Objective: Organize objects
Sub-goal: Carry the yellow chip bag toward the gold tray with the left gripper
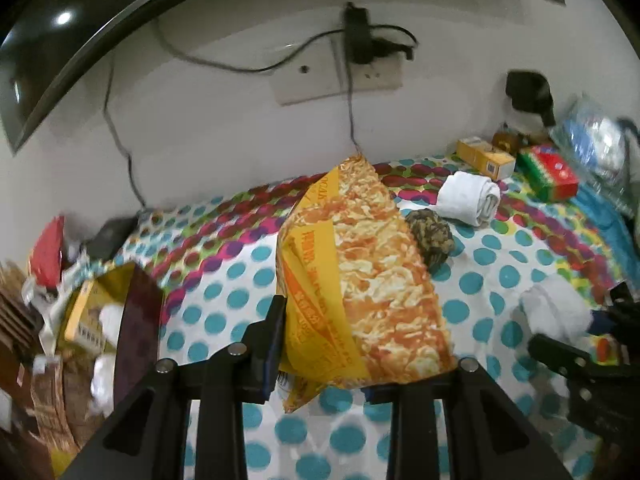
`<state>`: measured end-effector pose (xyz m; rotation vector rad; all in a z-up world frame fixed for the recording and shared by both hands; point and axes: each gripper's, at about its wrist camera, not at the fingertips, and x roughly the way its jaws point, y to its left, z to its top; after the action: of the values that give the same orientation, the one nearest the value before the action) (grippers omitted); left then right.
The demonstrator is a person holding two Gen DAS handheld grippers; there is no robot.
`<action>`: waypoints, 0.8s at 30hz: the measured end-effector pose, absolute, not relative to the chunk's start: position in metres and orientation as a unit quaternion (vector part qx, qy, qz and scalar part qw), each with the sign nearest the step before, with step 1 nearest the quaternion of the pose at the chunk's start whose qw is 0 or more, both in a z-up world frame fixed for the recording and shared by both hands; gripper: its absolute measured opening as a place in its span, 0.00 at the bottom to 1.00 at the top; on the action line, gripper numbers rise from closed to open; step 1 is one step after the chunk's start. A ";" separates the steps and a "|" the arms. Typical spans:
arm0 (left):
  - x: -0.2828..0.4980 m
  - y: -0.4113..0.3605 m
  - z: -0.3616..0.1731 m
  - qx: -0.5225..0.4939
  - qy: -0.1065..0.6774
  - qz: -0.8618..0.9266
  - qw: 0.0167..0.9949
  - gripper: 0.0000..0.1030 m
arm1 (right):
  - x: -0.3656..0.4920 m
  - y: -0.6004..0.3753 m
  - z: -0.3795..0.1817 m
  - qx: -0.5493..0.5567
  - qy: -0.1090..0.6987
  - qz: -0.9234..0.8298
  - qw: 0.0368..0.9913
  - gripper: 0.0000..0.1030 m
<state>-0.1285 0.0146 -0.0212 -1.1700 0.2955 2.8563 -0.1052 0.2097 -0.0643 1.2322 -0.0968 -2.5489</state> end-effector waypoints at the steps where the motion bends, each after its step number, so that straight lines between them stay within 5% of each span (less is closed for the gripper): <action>1: -0.125 0.008 -0.019 -0.380 0.087 0.921 0.020 0.30 | -0.103 0.208 -0.063 0.429 -0.035 -0.889 0.156 0.44; 10: -0.079 -0.057 0.007 -0.384 -0.021 0.923 0.027 0.30 | -0.088 0.193 -0.054 0.422 -0.038 -0.890 0.167 0.44; 24: -0.050 -0.125 0.033 -0.371 -0.074 0.925 -0.048 0.30 | -0.128 0.181 -0.056 0.393 0.002 -0.915 0.090 0.44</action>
<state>-0.0502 -0.1251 0.0327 -1.2011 -0.2412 2.9972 -0.1280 0.1808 -0.0559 1.1694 0.0054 -2.7207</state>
